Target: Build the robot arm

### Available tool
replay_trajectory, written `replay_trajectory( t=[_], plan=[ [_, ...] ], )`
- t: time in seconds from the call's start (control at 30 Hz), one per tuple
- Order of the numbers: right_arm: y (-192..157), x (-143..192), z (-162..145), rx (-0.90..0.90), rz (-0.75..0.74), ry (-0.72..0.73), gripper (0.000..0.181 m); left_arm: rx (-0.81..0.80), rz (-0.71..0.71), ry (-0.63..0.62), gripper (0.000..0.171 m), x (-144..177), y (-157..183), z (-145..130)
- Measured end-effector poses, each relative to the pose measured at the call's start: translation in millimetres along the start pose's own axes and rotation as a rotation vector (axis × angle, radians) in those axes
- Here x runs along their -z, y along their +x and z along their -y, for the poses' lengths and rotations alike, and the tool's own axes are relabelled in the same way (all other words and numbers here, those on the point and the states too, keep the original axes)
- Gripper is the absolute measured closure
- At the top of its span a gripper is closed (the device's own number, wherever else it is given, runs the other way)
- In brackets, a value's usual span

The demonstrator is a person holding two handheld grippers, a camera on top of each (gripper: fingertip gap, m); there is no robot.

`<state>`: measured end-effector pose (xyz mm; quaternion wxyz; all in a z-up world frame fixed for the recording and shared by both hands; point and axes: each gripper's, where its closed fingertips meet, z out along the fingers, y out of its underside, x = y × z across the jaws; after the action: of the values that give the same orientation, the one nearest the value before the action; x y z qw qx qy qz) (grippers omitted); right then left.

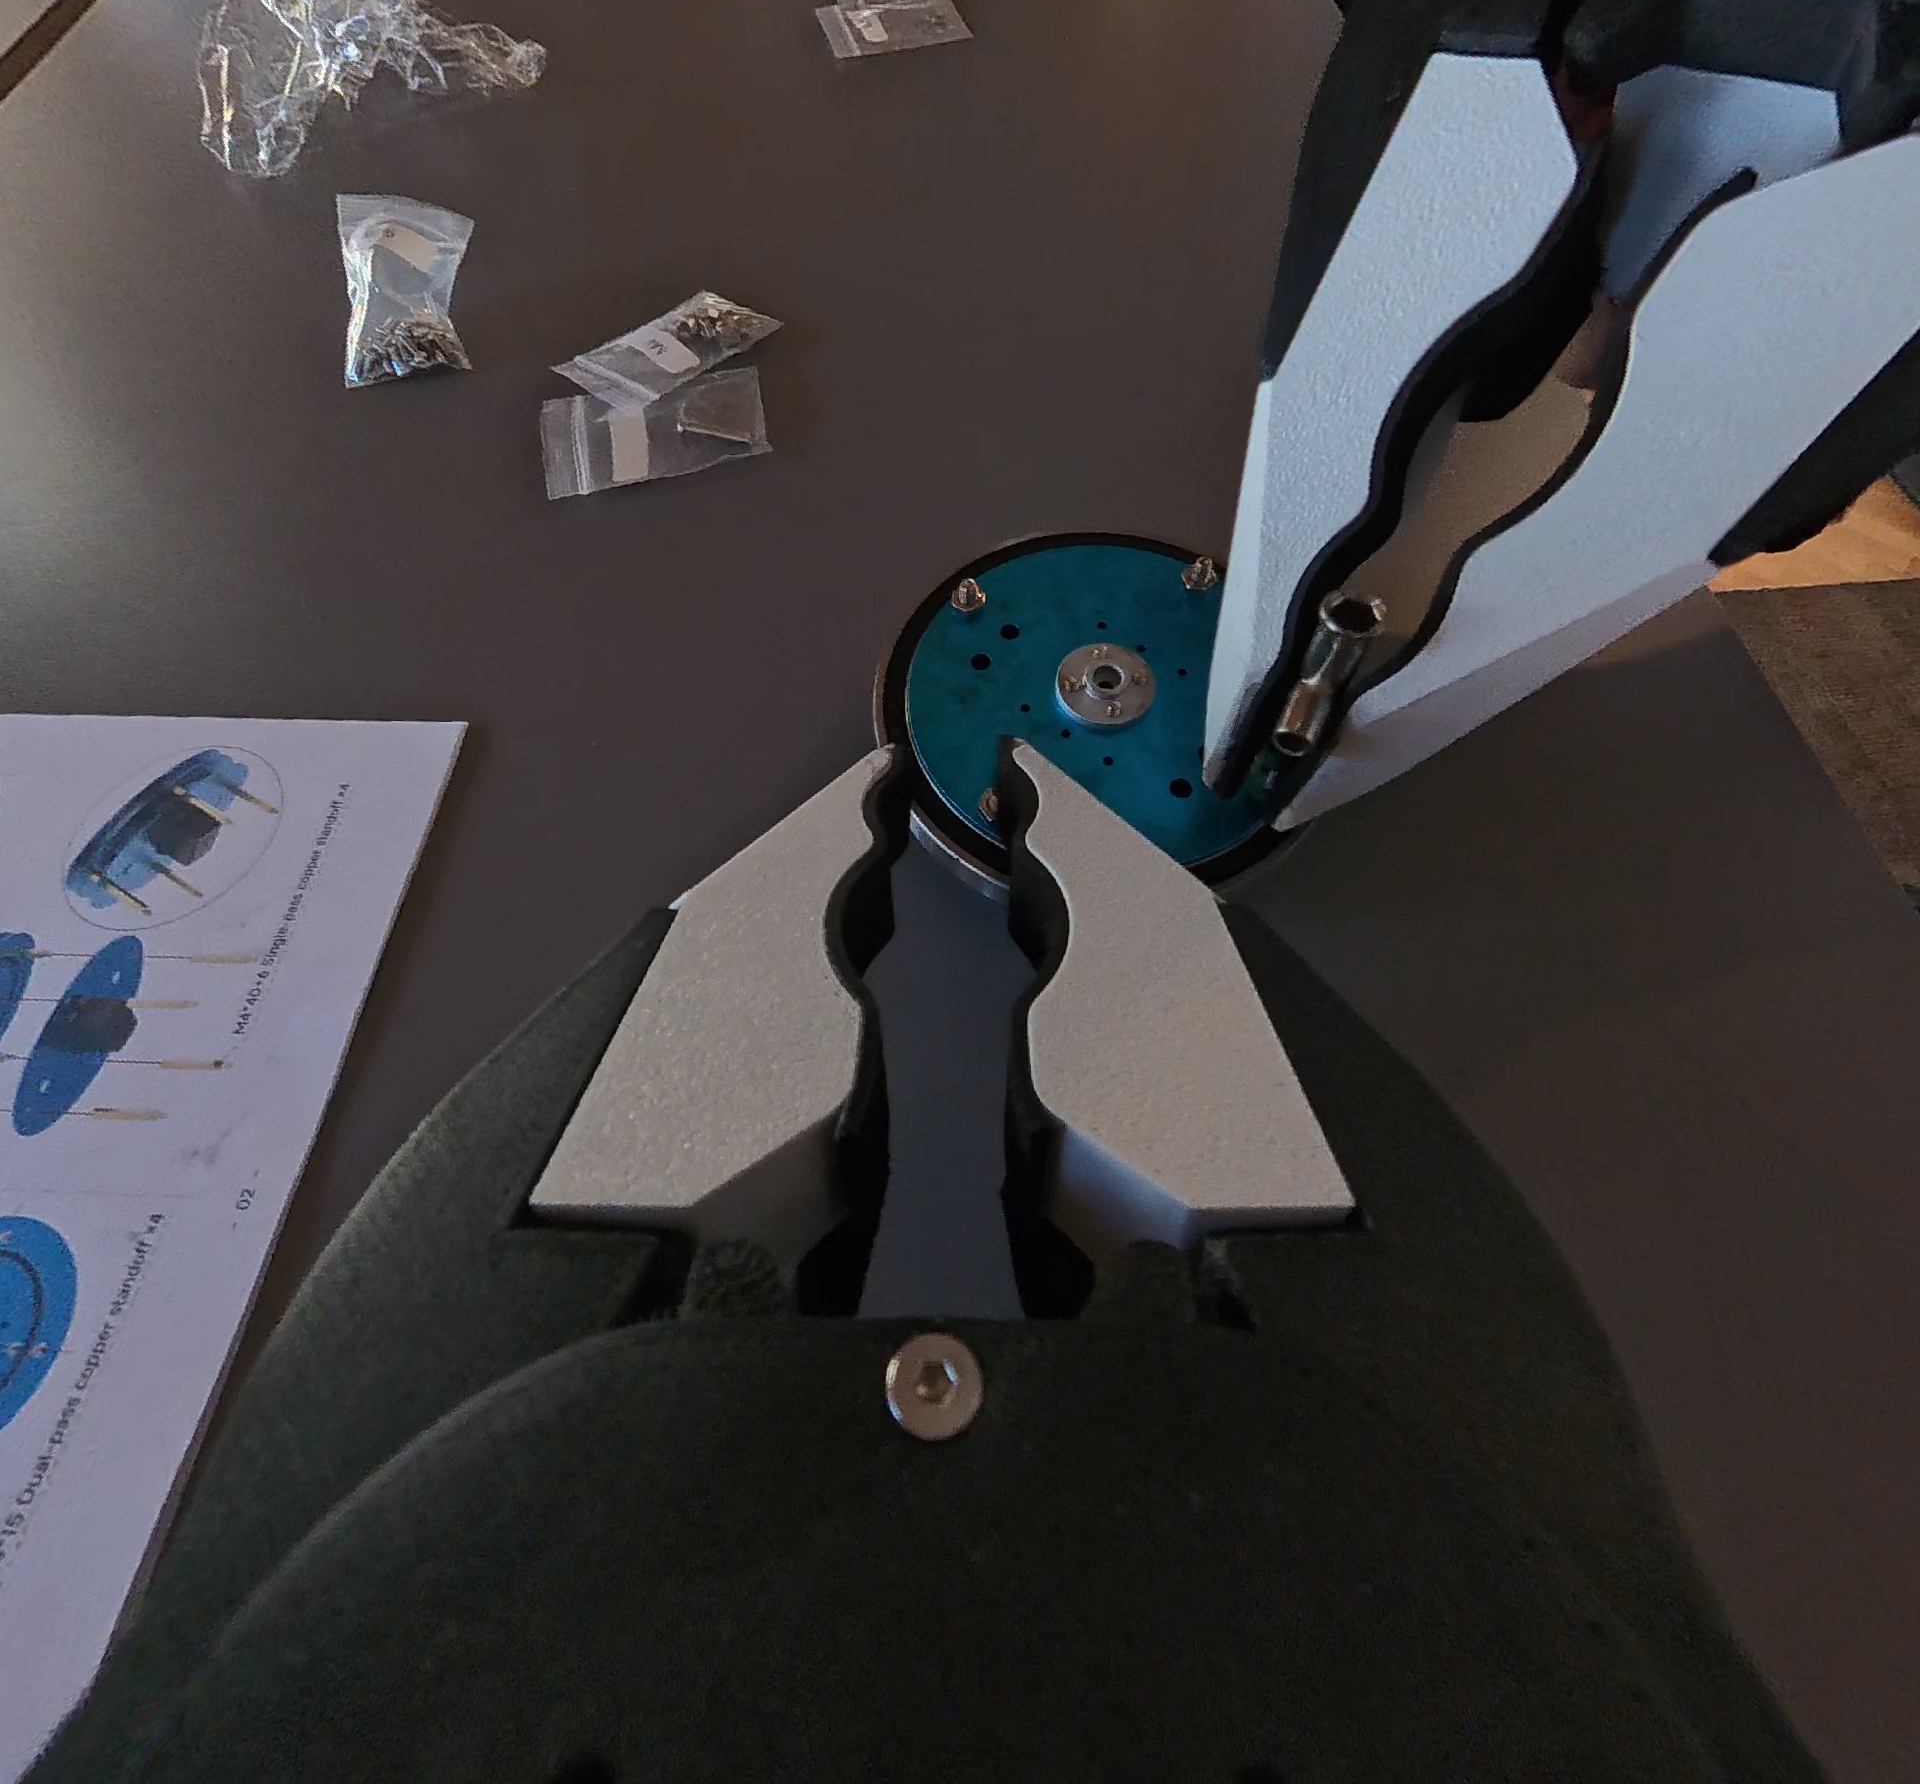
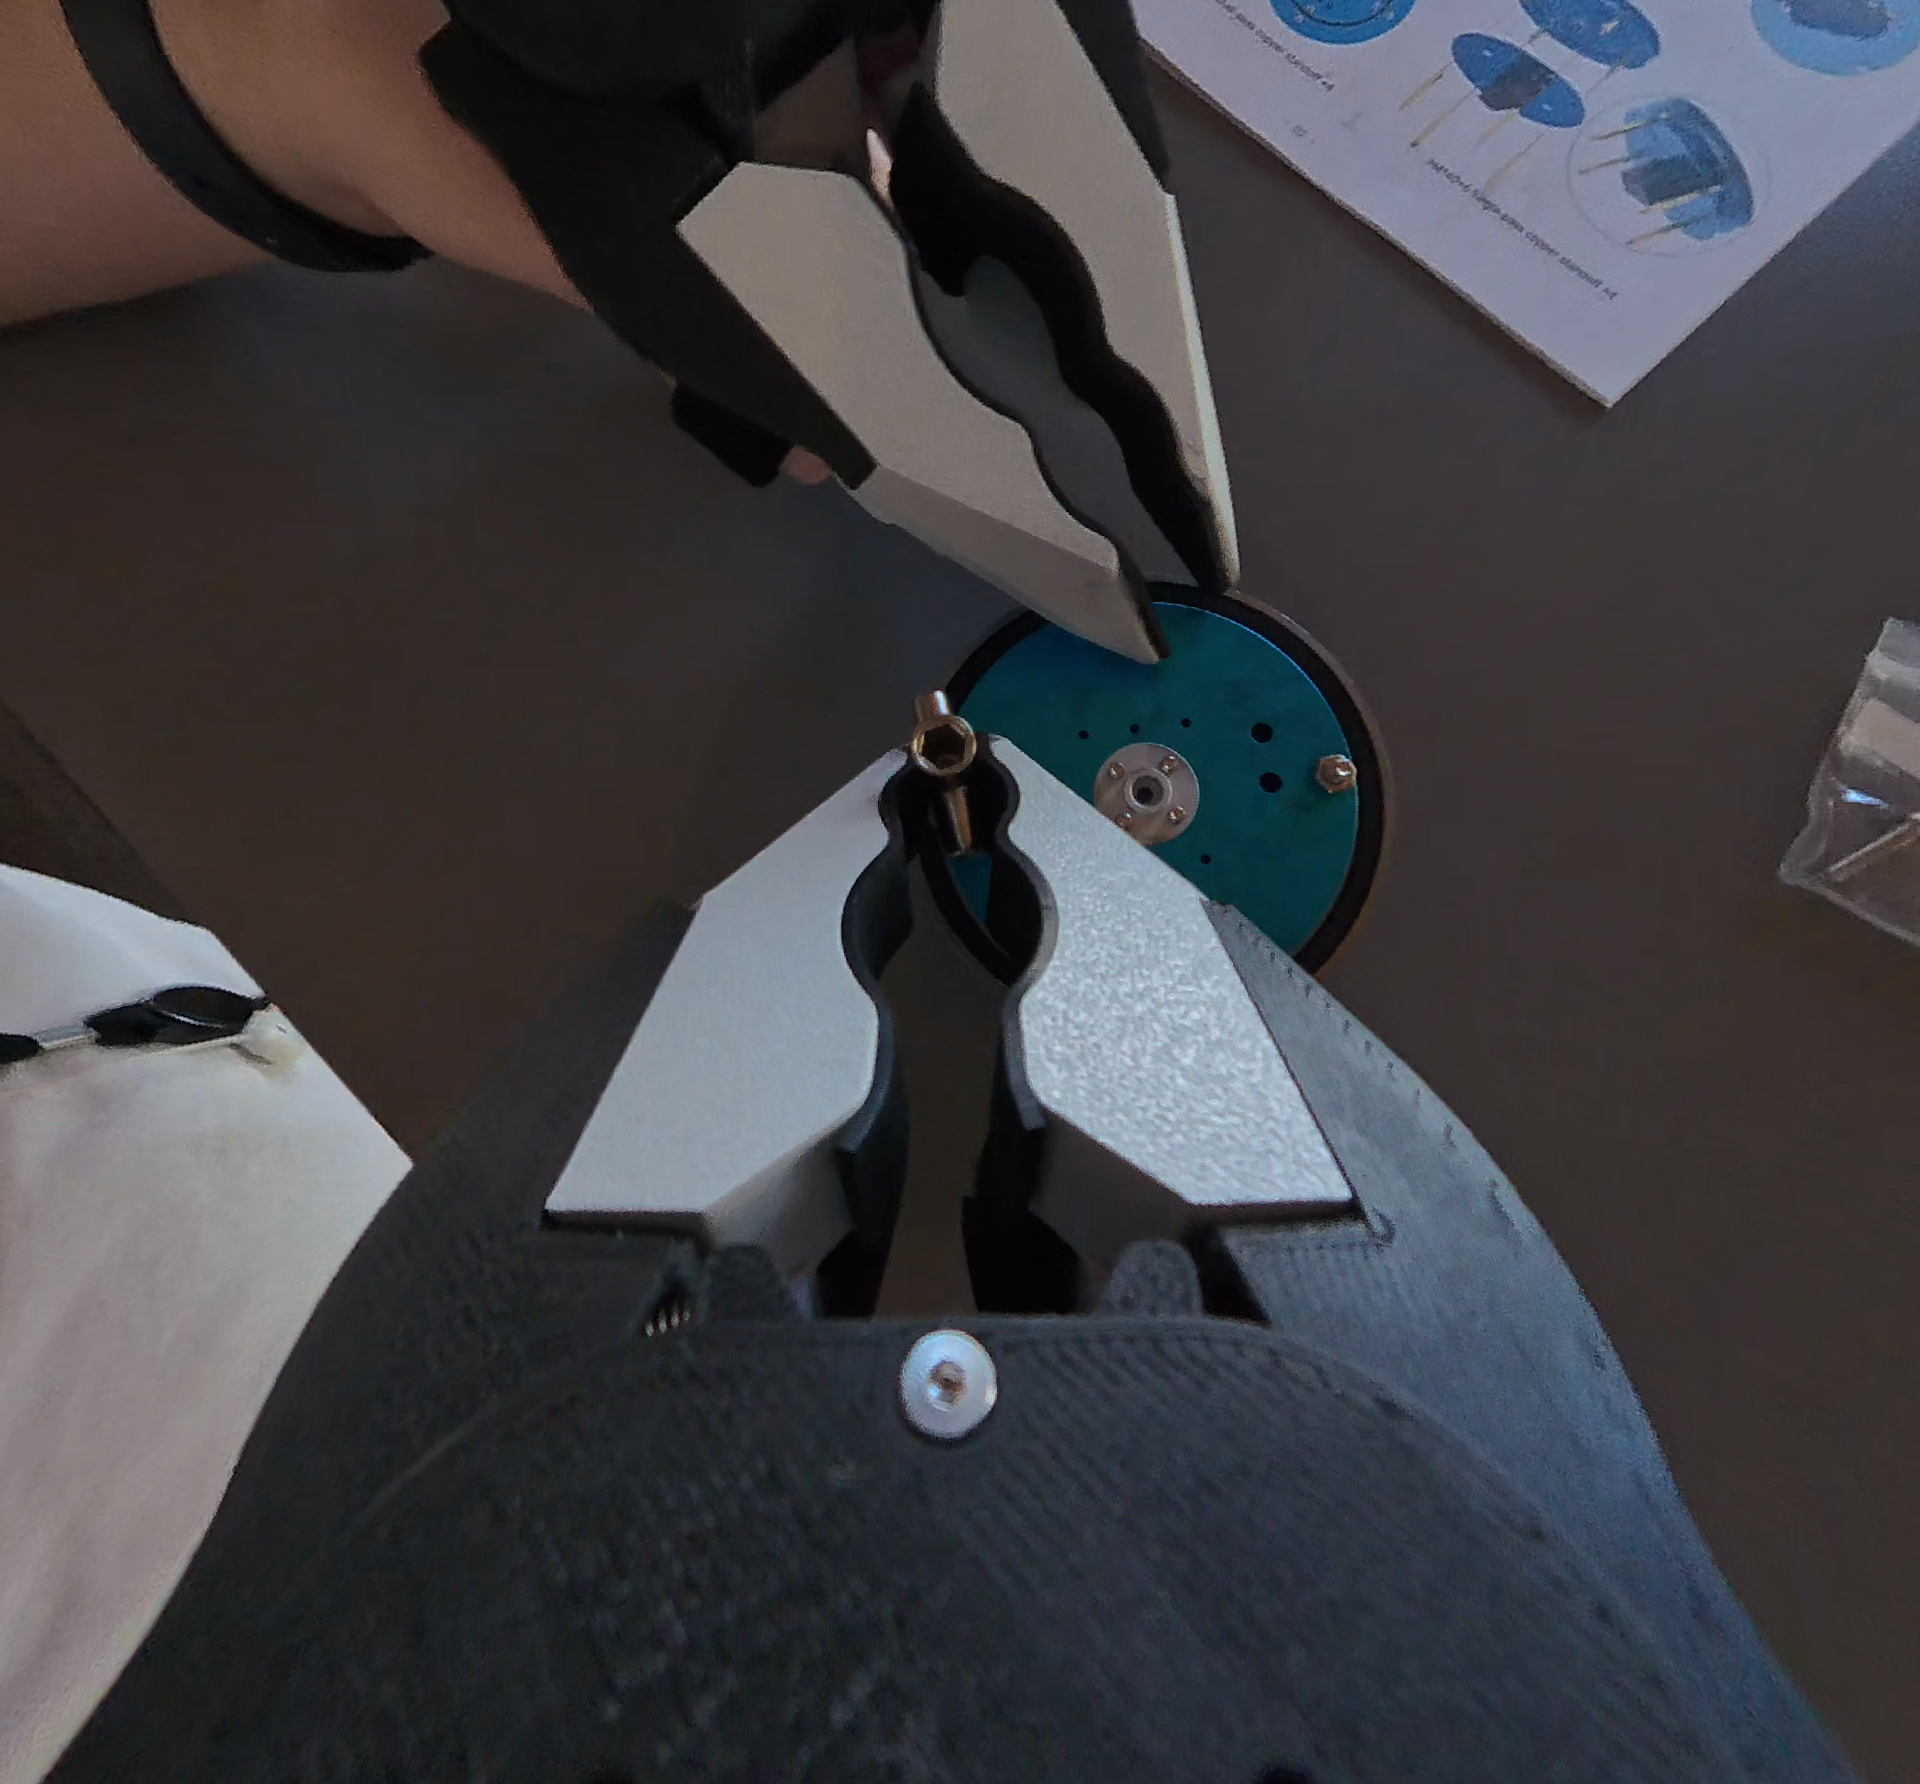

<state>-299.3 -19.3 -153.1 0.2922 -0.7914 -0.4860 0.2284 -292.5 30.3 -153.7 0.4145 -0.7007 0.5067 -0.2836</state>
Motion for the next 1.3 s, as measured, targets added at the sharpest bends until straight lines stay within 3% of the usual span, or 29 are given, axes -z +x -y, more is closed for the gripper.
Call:
replay_trajectory(
  t=[0.27,0.6,1.0,1.3],
  plan=[
    [0.5,-2.2,-2.1,0.091,0.012,-0.127,0.173,0.001,-0.015,-0.005,0.158,-0.9,1.7,-0.6],
    [0.4,-0.2,-2.1,0.108,0.070,0.005,0.174,0.001,-0.019,-0.005,0.159,-0.2,2.4,-0.9],
    [1.4,-1.7,-3.7,0.085,0.040,-0.106,0.173,-0.012,-0.026,-0.005,0.163,-0.3,4.2,-0.9],
    [4.8,-1.3,-2.4,-0.115,-0.055,0.020,0.174,-0.024,-0.018,-0.005,0.165,-0.2,5.0,-1.0]
  ],
)
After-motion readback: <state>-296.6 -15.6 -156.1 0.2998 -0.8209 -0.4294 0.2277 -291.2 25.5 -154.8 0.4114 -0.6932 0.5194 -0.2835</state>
